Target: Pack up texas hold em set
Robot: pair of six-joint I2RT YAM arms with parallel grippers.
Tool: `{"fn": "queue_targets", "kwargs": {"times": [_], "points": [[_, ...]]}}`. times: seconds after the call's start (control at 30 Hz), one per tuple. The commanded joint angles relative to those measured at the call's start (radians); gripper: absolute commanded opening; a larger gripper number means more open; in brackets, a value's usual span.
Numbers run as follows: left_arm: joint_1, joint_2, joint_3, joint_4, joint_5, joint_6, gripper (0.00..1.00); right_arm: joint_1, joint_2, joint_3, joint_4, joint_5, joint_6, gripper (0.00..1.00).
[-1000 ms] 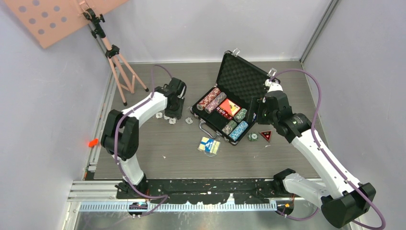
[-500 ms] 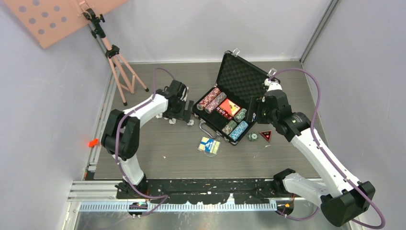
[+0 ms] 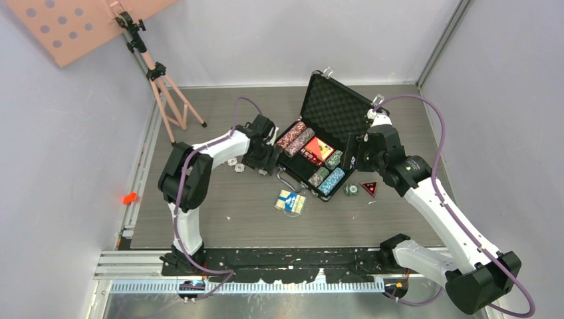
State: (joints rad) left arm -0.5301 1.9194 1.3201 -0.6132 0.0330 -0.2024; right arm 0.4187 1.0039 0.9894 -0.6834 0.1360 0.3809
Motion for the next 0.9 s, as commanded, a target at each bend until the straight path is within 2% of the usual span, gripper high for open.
{"fn": "queue_targets", "kwargs": {"times": [0.0, 0.07, 0.2, 0.43, 0.57, 0.87], "points": [[0.002, 0.029, 0.042, 0.042, -0.024, -0.009, 0.73, 0.000, -0.012, 0.029, -0.003, 0.001, 0.004, 0.78], [0.004, 0.027, 0.035, 0.059, -0.020, -0.009, 0.71, 0.000, -0.014, 0.029, -0.006, 0.003, 0.003, 0.78], [0.002, 0.038, 0.043, 0.036, -0.025, 0.002, 0.59, 0.000, -0.018, 0.030, -0.008, 0.006, 0.001, 0.78], [0.002, 0.008, 0.008, 0.008, -0.071, 0.004, 0.47, 0.000, -0.023, 0.031, -0.013, 0.009, 0.001, 0.78], [0.002, -0.026, -0.006, -0.005, -0.074, 0.015, 0.34, 0.000, -0.025, 0.031, -0.013, 0.009, 0.002, 0.78], [0.017, -0.133, -0.001, -0.060, -0.137, 0.012, 0.32, 0.000, -0.027, 0.035, -0.017, 0.001, 0.006, 0.78]]}}
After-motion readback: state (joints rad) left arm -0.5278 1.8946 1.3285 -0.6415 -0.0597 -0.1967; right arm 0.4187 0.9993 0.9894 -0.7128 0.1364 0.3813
